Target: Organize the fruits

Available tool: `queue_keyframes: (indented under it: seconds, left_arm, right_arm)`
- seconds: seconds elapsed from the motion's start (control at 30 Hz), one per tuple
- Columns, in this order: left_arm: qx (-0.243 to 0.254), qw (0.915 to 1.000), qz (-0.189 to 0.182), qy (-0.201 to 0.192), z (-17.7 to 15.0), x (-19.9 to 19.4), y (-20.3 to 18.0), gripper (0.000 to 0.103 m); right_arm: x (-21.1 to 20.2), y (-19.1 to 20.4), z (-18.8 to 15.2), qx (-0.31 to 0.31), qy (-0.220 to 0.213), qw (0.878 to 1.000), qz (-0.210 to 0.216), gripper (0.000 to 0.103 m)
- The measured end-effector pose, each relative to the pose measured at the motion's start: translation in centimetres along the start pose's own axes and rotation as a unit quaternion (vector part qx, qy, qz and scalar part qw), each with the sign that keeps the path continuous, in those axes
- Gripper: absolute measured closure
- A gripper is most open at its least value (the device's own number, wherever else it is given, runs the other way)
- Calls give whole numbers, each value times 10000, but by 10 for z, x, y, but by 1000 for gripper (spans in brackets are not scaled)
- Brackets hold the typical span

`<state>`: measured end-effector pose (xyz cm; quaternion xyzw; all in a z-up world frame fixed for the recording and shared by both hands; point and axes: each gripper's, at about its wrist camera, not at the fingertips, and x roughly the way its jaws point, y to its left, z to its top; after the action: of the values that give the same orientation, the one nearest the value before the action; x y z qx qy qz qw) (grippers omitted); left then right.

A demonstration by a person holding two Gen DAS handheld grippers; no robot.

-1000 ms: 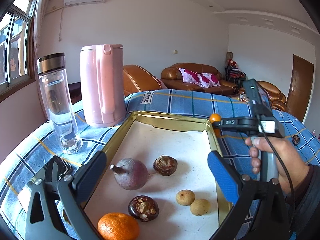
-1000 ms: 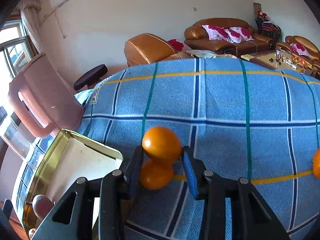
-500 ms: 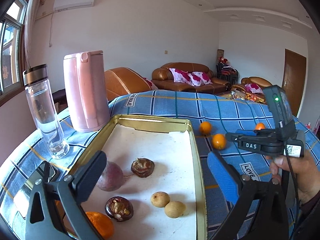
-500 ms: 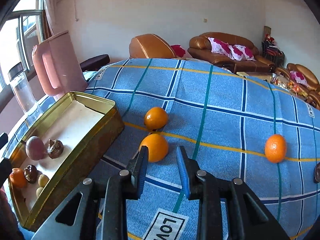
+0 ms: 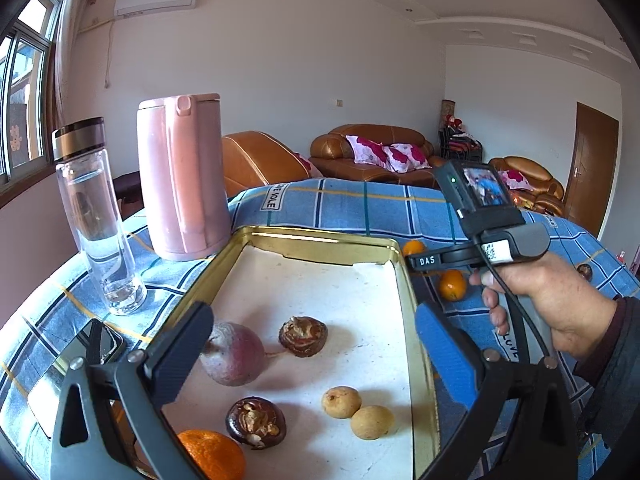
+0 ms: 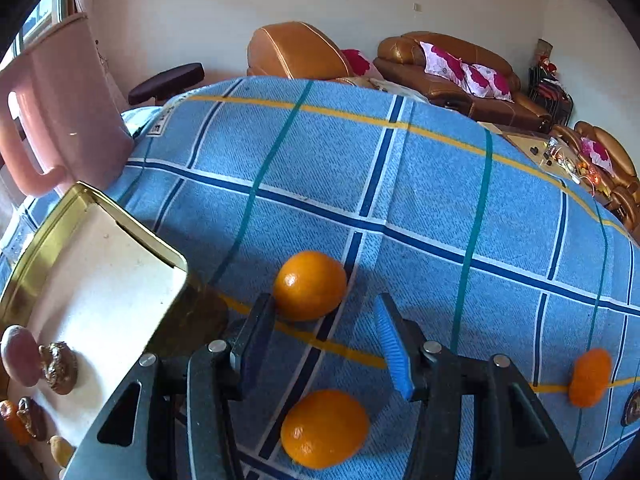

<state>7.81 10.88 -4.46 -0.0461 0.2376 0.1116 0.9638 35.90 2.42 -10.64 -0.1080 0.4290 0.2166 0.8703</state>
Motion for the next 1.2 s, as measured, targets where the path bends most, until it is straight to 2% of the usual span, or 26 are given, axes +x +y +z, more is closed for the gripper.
queue_keyframes:
  seconds: [0.07, 0.23, 0.33, 0.47, 0.53, 0.57, 0.6, 0.7, 0.77, 0.83, 0.97, 1.13, 1.2]
  left_arm:
    - [-43, 10000, -3, 14, -1, 1, 3, 0]
    - [-7, 10000, -43, 71, -4, 3, -3, 0]
    - [83, 9999, -69, 58, -4, 1, -10, 0]
    - [173, 9998, -90, 73, -4, 3, -17, 0]
    - [152, 9998, -109, 71, -4, 3, -17, 0]
    - [130, 9998, -119, 73, -4, 3, -16, 0]
    - [119, 9998, -127, 78, -4, 4, -16, 0]
    - [96, 9998, -151, 104, -4, 7, -12, 0]
    - [78, 9998, -130, 89, -2, 7, -9, 0]
    - [51, 9998, -132, 105, 0, 7, -6, 0]
    - [-29, 9999, -84, 62, 5, 7, -1, 0]
    - [-10, 9999, -109, 16, 15, 7, -3, 0]
    - [-54, 10000, -13, 1, 22, 11, 1, 0]
  right_arm:
    - [-1, -2, -1, -21, -50, 10000, 44, 68]
    - [-7, -1, -7, -166, -174, 9997, 88, 78]
    - [-14, -4, -11, -195, -300, 9993, 116, 89]
    - [-17, -10, -11, -116, -333, 9990, 291, 86]
    - [-18, -9, -8, -116, -339, 9988, 348, 59]
    - [-19, -8, -6, -116, -356, 9986, 378, 38]
    - [-20, -7, -4, -125, -386, 9986, 341, 36]
    - [-13, -3, 5, -139, -345, 9992, 159, 36]
    - [-6, -3, 11, -2, -256, 9994, 222, 37]
    - [-1, -5, 16, 168, -177, 9995, 213, 44]
    - [5, -8, 17, 427, 20, 9974, 584, 62]
    - [2, -13, 14, 551, -107, 9972, 492, 63]
    - [2, -18, 10, 609, -103, 9970, 466, 63]
